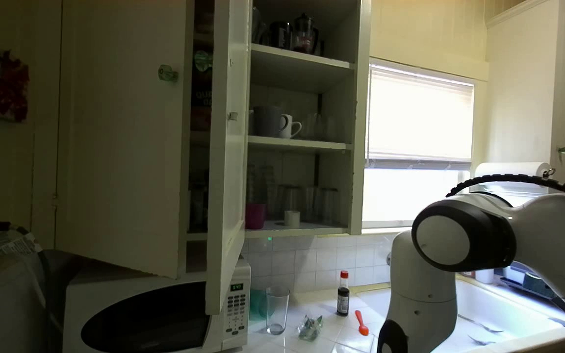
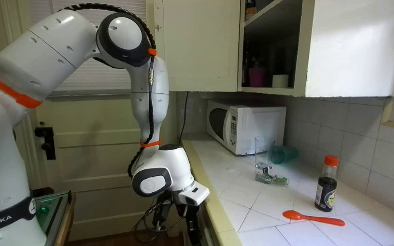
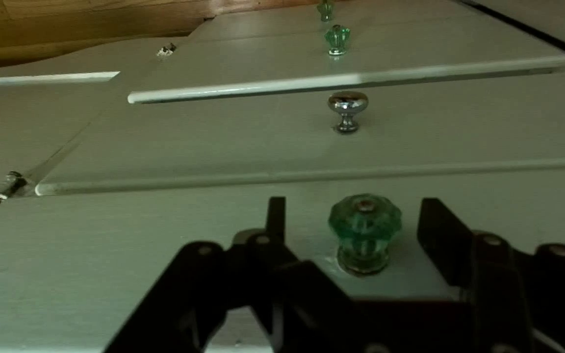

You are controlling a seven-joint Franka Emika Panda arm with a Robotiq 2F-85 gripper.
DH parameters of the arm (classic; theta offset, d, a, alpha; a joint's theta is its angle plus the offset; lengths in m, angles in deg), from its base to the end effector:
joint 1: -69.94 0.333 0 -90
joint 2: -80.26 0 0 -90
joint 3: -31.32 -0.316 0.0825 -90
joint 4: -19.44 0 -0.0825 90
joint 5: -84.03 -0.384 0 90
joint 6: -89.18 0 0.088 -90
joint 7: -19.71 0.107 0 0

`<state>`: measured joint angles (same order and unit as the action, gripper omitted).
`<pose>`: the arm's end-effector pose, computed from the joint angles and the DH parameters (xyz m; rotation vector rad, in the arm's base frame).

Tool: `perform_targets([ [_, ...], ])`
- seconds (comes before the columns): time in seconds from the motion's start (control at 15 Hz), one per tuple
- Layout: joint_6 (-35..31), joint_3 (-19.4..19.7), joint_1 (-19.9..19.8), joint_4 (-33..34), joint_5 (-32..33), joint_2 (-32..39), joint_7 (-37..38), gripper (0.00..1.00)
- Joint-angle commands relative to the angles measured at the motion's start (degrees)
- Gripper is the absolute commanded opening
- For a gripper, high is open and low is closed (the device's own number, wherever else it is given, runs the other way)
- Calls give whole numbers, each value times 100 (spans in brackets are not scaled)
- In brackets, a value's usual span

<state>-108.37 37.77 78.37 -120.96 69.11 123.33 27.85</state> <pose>0.4460 -0.0236 0.0416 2.9787 -0.4902 0.4072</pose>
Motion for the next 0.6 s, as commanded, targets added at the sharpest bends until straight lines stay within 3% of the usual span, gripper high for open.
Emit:
perform_targets([
  [0.0,208,92,155,137,-44,110,6,42],
  [0.27,209,192,366,23,-130,85,27,11],
  [0.53,217,-48,445,-249,3,9,0,9],
])
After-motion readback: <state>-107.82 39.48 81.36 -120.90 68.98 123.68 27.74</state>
